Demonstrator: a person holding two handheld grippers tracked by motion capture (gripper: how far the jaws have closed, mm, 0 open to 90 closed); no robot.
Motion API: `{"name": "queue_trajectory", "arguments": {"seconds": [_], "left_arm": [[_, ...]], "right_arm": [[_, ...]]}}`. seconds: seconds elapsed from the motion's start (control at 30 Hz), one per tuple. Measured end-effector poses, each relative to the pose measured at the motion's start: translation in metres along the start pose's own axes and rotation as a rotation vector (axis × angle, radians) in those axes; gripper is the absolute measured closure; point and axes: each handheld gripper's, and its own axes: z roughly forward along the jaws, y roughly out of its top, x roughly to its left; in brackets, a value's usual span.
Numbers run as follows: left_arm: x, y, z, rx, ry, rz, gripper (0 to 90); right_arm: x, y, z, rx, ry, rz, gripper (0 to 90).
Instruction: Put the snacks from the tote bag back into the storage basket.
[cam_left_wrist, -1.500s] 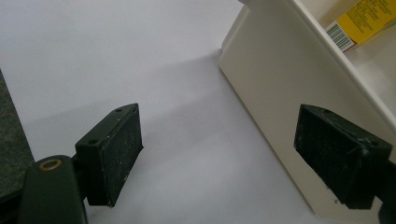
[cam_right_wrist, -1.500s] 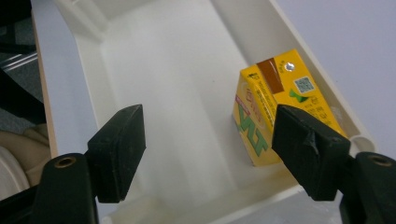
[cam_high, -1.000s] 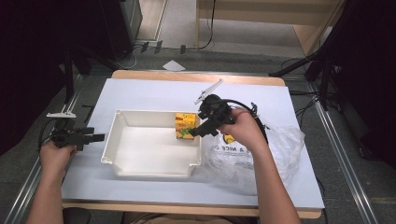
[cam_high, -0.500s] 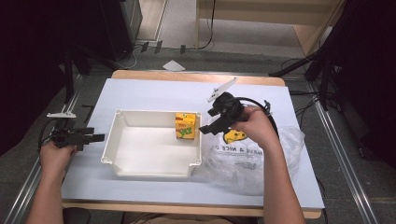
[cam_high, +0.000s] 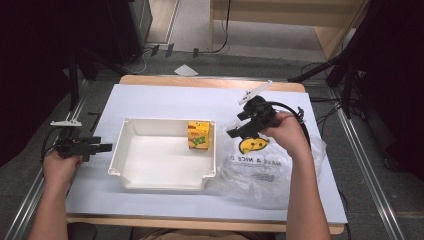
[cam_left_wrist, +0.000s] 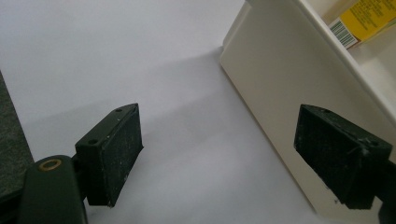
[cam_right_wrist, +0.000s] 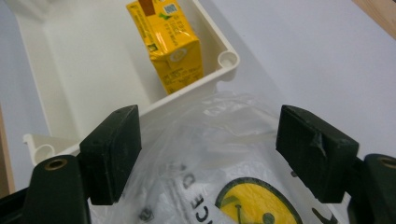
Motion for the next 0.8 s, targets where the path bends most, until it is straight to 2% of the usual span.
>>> {"name": "queue_trajectory", "arguments": {"seconds": [0.2,0.43,0.8], "left_arm": [[0.0,0.0,0.0,0.003,0.0,0.005,16.2],[0.0,0.0,0.0,0.001,0.0,0.003,16.2],[0.0,0.0,0.001,0.004,0.003,0.001,16.2]], "right_arm": [[-0.013,-0.011,0.002,0.008,-0.01,0.026,23.1],[-0.028,-0.025,0.007,0.013,0.009,0.077,23.1],[-0.043,-0.039,0.012,0.052,-0.041,0.125,23.1]]}}
